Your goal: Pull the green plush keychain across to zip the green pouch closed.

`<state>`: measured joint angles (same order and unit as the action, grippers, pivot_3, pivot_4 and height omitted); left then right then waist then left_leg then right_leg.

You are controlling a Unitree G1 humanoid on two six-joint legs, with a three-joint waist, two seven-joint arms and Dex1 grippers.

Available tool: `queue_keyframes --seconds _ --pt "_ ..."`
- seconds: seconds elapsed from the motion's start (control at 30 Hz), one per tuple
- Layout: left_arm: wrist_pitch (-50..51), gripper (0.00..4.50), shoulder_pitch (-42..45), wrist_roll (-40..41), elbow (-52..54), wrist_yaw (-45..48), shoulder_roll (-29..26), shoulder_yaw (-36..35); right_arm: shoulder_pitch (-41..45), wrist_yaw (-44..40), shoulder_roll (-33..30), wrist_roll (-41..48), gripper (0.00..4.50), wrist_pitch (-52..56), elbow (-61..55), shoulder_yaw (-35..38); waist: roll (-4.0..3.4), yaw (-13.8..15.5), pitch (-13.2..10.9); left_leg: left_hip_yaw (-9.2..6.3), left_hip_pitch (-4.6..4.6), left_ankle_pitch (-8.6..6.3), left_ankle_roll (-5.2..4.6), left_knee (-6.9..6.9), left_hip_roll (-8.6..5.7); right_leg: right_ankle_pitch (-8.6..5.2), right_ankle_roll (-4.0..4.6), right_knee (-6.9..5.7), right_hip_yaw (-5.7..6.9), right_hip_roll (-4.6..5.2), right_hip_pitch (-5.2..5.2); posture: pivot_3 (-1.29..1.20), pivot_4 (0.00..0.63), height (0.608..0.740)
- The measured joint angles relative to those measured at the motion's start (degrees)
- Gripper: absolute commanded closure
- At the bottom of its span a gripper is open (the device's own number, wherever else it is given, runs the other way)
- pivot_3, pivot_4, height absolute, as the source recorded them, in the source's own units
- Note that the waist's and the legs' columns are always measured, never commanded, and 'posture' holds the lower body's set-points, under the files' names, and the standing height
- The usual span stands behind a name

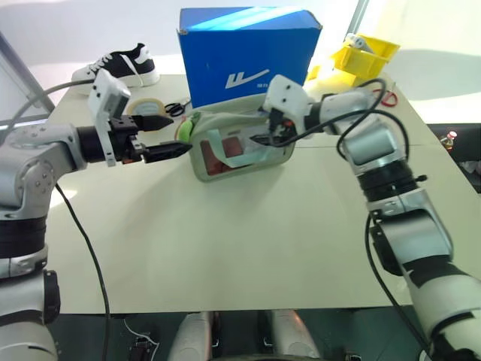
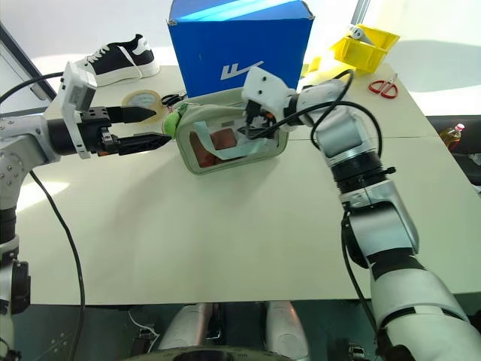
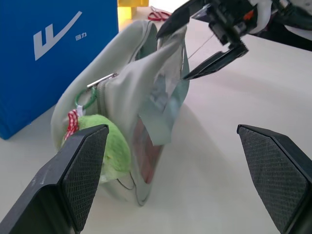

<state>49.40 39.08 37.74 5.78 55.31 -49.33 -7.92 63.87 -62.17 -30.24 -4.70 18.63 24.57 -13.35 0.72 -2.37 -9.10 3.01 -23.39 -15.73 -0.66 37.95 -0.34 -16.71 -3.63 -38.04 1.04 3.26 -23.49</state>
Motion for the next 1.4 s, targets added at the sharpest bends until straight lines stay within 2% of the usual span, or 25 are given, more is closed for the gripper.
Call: queue_keyframes --seconds 0.13,0.2,0.27,0.4,0.5,0.73,0.77,0.9,1.1,1.37,1.4 --pt "0.0 0.0 -0.4 0.0 0.0 -0.3 -0.1 -0.3 0.9 -4.9 -4.7 2.7 0.05 -4.4 5.4 2.7 0.01 -0.1 0.0 0.0 0.0 0.0 0.0 0.0 0.0 0.0 0.0 0.0 0.0 0.0 0.0 0.0 0.15 0.74" --pt "0.0 0.0 -0.4 0.1 0.0 -0.3 -0.1 -0.3 1.0 -5.6 -4.8 3.0 0.05 -4.9 6.5 3.1 -0.02 -0.5 0.0 0.0 0.02 0.0 0.01 -0.03 0.01 0.0 0.01 -0.01 -0.01 0.0 -0.02 0.0 0.15 0.74" --pt "0.0 0.0 -0.4 0.2 0.1 -0.3 -0.1 -0.3 3.4 -5.5 -4.5 3.9 0.05 -6.9 18.4 4.8 -0.02 -0.2 0.0 0.0 0.03 0.02 0.03 -0.04 0.01 0.0 0.01 0.0 0.0 0.0 0.01 0.0 0.15 0.74" --pt "0.0 0.0 -0.2 0.2 0.0 -0.3 -0.3 -0.3 4.9 -2.5 -1.5 3.7 0.05 -9.3 29.0 5.4 -0.01 -0.2 0.0 0.01 0.02 0.01 0.03 -0.04 0.0 0.0 0.01 0.04 0.0 0.02 0.01 0.0 0.15 0.74" --pt "0.1 0.0 -0.1 0.2 0.1 -0.3 -0.3 -0.3 6.0 -1.0 -0.4 3.1 0.85 -11.1 33.4 5.4 -0.07 -0.2 -0.1 0.01 0.02 0.02 0.04 -0.08 0.0 0.0 0.01 0.04 0.0 0.02 -0.01 0.0 0.15 0.74" --pt "0.2 0.0 -0.5 0.3 0.2 -0.5 -1.4 -0.6 6.0 -6.5 -1.7 4.5 4.35 -8.8 30.2 6.5 -0.09 -0.2 -0.1 0.01 0.02 0.01 0.03 -0.09 0.0 0.0 0.01 0.05 0.0 0.02 0.0 0.0 0.15 0.74" --pt "0.2 0.0 -0.7 0.2 0.2 -0.6 -1.4 -0.7 5.2 -7.6 -2.3 5.0 4.44 -7.7 28.2 6.5 -0.09 -0.2 -0.1 0.0 0.02 0.01 0.03 -0.09 0.0 0.0 0.01 0.04 0.0 0.02 0.0 0.0 0.15 0.74" --pt "-0.3 0.0 -2.3 -0.2 -0.1 -0.8 -1.7 -0.9 -0.6 -11.3 -5.3 7.5 4.44 0.1 16.2 7.1 -0.09 0.0 -0.1 0.0 0.0 0.0 0.02 -0.1 0.0 0.0 0.01 0.06 0.0 0.04 0.0 0.0 0.15 0.74" --pt "-1.5 0.0 -2.4 -1.1 -1.4 -1.2 -1.5 -0.8 -8.9 -11.7 -7.0 10.8 4.44 8.4 0.0 7.4 -0.08 -0.2 -0.1 0.0 0.0 0.0 0.02 -0.09 0.01 0.0 0.01 0.05 0.0 0.05 -0.01 0.0 0.15 0.74" --pt "-2.6 0.0 -2.2 -2.2 -2.8 -1.1 -1.3 -0.8 -13.6 -9.4 -8.2 11.5 4.44 7.4 -7.3 7.1 -0.09 -0.1 -0.1 0.01 0.01 0.0 0.02 -0.09 0.0 0.0 0.01 0.06 0.0 0.06 -0.02 0.0 0.15 0.74" --pt "-2.7 0.0 -2.2 -2.3 -3.1 -1.0 -1.3 -0.8 -13.7 -9.1 -8.3 11.5 3.74 6.8 -7.3 7.1 -0.09 -0.1 -0.1 0.01 0.01 0.0 0.02 -0.09 0.0 -0.01 0.01 0.06 0.0 0.06 -0.02 0.0 0.15 0.74"
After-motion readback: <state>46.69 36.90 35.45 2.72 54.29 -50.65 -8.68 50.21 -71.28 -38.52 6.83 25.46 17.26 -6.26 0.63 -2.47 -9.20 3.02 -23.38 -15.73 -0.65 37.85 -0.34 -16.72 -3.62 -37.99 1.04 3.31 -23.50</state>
